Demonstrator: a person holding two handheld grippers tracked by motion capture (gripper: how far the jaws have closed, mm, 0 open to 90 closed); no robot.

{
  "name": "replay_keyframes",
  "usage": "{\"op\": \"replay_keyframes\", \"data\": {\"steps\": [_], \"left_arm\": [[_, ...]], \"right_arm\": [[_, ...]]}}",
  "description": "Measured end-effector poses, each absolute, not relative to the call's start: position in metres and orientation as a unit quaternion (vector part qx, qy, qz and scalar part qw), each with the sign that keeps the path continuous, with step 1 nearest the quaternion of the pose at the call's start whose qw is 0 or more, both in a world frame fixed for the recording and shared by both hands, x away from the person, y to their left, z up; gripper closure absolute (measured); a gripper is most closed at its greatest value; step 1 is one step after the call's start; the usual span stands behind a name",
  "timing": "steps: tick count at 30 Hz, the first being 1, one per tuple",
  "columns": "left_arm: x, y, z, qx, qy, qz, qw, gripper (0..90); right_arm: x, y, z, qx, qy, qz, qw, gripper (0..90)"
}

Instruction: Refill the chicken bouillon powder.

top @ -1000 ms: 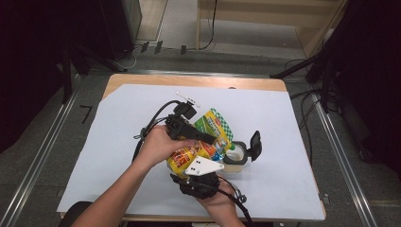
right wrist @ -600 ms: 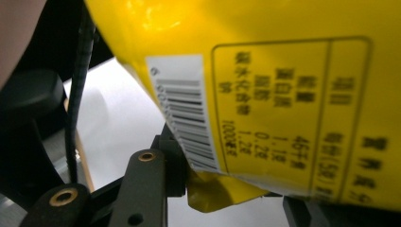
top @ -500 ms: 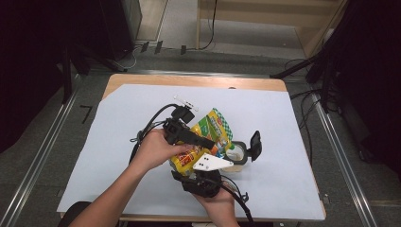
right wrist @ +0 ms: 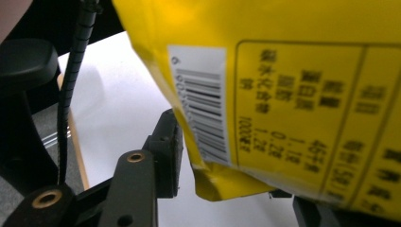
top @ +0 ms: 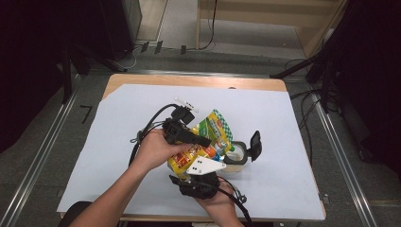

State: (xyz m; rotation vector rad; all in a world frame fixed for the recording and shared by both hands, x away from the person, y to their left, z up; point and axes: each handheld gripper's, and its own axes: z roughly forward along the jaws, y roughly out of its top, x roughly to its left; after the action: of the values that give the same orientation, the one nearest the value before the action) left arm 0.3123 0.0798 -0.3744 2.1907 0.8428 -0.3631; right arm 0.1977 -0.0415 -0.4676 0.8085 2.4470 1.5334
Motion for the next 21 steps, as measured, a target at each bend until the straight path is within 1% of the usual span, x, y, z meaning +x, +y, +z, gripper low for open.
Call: {"op": "replay_keyframes", "data": {"steps": [5, 8, 13, 15, 21], "left_arm": [[0.3120, 0.0792, -0.3742, 0.855, 0.330, -0.142, 0.374, 88.1], [0.3118, 0.0785, -0.3746, 0.855, 0.333, -0.141, 0.372, 88.4], [0.3123, 0.0782, -0.3735, 0.852, 0.334, -0.145, 0.377, 87.9], [0.3124, 0.0774, -0.3733, 0.850, 0.333, -0.149, 0.380, 84.2], [0.3107, 0.0770, -0.3703, 0.849, 0.329, -0.144, 0.388, 72.7]], "right_arm": [[0.1970, -0.0384, -0.4676, 0.256, 0.826, 0.496, 0.082, 58.1], [0.1973, -0.0373, -0.4678, 0.256, 0.831, 0.487, 0.084, 63.1], [0.1976, -0.0375, -0.4668, 0.257, 0.832, 0.484, 0.091, 64.9], [0.1982, -0.0383, -0.4669, 0.263, 0.827, 0.489, 0.087, 65.3], [0.2008, -0.0430, -0.4670, 0.290, 0.800, 0.523, 0.047, 65.6]]}}
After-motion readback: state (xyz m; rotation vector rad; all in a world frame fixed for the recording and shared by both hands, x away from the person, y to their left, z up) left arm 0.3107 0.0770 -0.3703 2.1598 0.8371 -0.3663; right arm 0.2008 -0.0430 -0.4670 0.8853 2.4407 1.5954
